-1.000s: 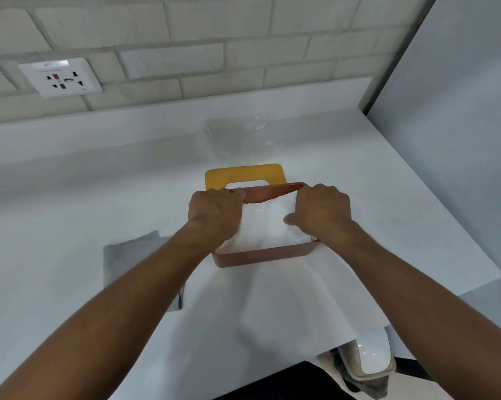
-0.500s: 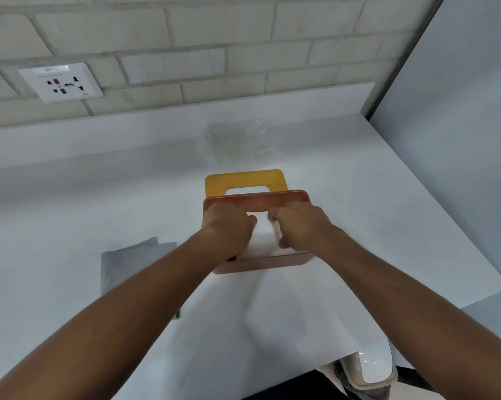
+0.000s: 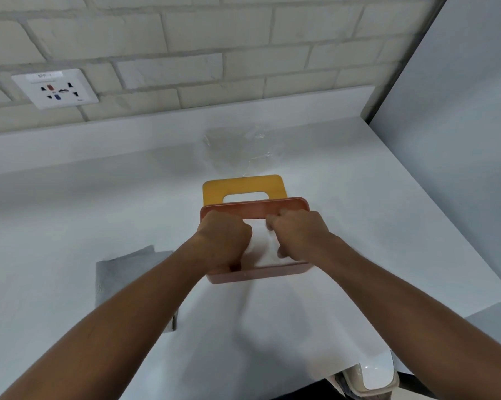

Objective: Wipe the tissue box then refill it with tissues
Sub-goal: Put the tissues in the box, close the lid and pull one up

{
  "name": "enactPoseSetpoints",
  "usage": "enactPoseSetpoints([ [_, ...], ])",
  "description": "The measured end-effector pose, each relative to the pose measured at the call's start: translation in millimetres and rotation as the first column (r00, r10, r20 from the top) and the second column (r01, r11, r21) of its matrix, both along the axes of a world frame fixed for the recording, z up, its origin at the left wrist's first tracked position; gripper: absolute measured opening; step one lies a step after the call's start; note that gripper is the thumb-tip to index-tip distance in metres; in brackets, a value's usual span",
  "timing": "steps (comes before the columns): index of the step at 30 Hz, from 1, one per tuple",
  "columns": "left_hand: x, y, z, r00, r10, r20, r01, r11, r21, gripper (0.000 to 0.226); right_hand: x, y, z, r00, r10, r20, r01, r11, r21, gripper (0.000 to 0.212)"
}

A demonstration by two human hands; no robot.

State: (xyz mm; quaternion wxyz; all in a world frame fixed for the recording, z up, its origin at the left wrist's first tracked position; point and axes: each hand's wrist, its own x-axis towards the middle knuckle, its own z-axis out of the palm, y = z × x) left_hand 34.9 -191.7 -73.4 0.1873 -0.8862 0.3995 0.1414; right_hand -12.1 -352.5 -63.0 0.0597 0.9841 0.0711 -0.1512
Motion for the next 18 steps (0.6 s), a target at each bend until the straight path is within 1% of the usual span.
enactPoseSetpoints([
  [3, 2.8, 0.4, -2.2, 1.000, 0.006, -0.008, -0.007, 1.000, -0.011, 0.026, 1.9, 1.3, 0.2, 0.999, 0.027, 0.022, -0.027, 1.000, 0.003, 0.053],
  [5, 5.0, 1.5, -5.2, 0.998, 0.030, -0.059, -0.031, 0.999, -0.010, 0.031, 2.0, 3.2, -2.4, 0.999, 0.048, 0.008, -0.048, 0.999, 0.001, 0.052],
  [7, 8.8, 3.1, -7.3, 0.995, 0.021, -0.094, -0.025, 0.999, -0.043, 0.036, 2.3, 2.8, -3.1, 0.999, 0.036, -0.002, -0.036, 0.999, 0.025, 0.050],
  [10, 16.1, 6.8, -3.5, 0.989, -0.011, -0.148, -0.016, 0.984, -0.180, 0.039, 3.1, -3.5, 2.5, 0.999, -0.022, -0.043, 0.027, 0.993, 0.118, 0.049],
  [12, 18.3, 12.0, 0.8, 0.982, -0.013, -0.186, -0.040, 0.960, -0.276, 0.042, 1.6, -10.3, 7.7, 0.996, -0.061, -0.057, 0.070, 0.983, 0.167, 0.052],
  [13, 18.0, 15.5, 1.6, 0.983, -0.015, -0.185, -0.042, 0.953, -0.301, 0.044, -0.5, -12.8, 9.4, 0.996, -0.068, -0.058, 0.077, 0.981, 0.180, 0.053],
  [15, 14.1, 22.7, -1.2, 0.991, -0.052, -0.121, 0.013, 0.953, -0.303, 0.043, -7.0, -13.5, 9.8, 0.996, -0.046, -0.077, 0.060, 0.982, 0.177, 0.054],
  [18, 2.7, 25.2, -13.7, 0.995, -0.103, 0.020, 0.105, 0.966, -0.237, 0.042, -14.2, -9.2, 2.1, 0.993, 0.018, -0.119, -0.003, 0.993, 0.121, 0.051],
])
